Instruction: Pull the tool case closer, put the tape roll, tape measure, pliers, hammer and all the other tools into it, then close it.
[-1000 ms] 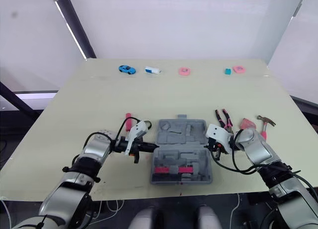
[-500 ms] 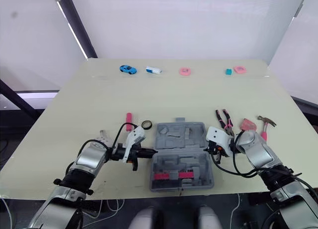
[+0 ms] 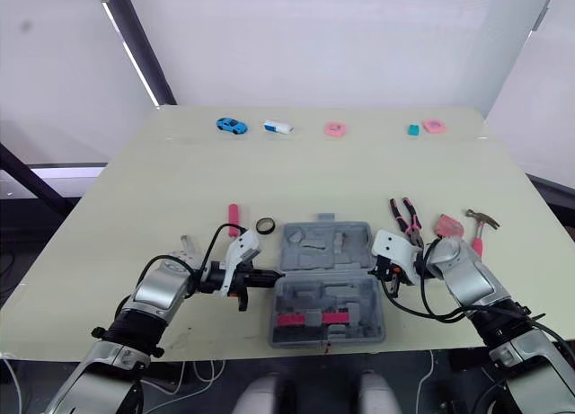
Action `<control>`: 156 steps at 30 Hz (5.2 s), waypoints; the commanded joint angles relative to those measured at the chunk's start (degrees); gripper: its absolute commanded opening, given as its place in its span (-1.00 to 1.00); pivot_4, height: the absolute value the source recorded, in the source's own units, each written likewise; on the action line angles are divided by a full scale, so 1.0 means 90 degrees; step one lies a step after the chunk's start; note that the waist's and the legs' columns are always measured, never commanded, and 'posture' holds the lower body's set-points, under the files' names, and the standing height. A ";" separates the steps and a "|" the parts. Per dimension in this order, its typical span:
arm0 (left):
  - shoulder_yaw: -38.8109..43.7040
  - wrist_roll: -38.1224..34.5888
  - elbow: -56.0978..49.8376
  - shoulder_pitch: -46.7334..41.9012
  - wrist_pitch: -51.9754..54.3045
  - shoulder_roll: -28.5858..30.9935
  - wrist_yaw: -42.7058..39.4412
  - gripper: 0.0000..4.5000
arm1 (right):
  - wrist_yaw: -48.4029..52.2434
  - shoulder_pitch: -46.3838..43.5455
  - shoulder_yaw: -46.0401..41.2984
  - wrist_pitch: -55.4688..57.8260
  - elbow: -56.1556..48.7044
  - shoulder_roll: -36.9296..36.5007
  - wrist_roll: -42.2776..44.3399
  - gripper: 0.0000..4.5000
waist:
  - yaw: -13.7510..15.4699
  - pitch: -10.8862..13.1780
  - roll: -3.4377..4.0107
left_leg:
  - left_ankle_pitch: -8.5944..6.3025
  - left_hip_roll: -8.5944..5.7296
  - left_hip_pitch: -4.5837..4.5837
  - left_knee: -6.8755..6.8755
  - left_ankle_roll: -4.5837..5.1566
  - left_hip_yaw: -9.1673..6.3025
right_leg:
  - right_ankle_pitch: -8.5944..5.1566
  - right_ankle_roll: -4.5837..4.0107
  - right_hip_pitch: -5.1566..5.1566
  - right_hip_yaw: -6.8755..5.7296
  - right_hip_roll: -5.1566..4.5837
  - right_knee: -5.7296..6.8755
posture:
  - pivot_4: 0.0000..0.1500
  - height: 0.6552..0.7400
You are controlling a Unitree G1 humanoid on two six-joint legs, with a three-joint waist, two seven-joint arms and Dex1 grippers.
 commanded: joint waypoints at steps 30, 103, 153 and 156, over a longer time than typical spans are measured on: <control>-0.0352 -0.0277 -0.0716 0.0715 0.0289 0.0505 -0.0024 -0.99 | 0.0053 0.0650 -0.0098 0.0467 -0.0830 -0.0161 0.0204 -0.97 | 0.0021 -0.0003 0.0003 | 0.0000 0.0000 0.0002 0.0000 0.0000 0.0001 | -0.0001 -0.0001 0.0002 0.0000 -0.0001 -0.0002 | 1.00 1.00; -0.0326 -0.0734 -0.1830 0.1812 0.0684 0.1037 0.0211 -0.99 | -0.0138 0.1177 0.0125 0.1002 -0.1781 -0.0286 0.0577 -0.97 | 0.0008 -0.0014 0.0002 | 0.0000 0.0005 0.0008 -0.0003 0.0000 0.0000 | -0.0012 -0.0018 0.0004 -0.0001 0.0001 -0.0003 | 1.00 1.00; 0.3622 -0.2966 -0.3050 0.4946 -0.1823 0.0161 0.1000 0.39 | 0.0142 0.4073 -0.4425 -0.2721 -0.1106 -0.0144 0.3028 0.41 | 0.0072 -0.0011 0.0003 | -0.0001 0.0005 0.0004 -0.0004 0.0000 0.0007 | -0.0020 -0.0030 0.0007 -0.0005 -0.0016 -0.0011 | 1.00 1.00; 0.3977 -0.3056 -0.2992 0.5337 -0.1963 0.0116 0.1027 0.98 | 0.0255 0.4641 -0.5060 -0.2963 -0.0914 -0.0234 0.3245 1.00 | 0.0057 -0.0011 0.0003 | -0.0001 0.0006 0.0007 -0.0004 -0.0001 0.0010 | -0.0021 -0.0032 0.0007 -0.0003 -0.0018 -0.0012 | 1.00 1.00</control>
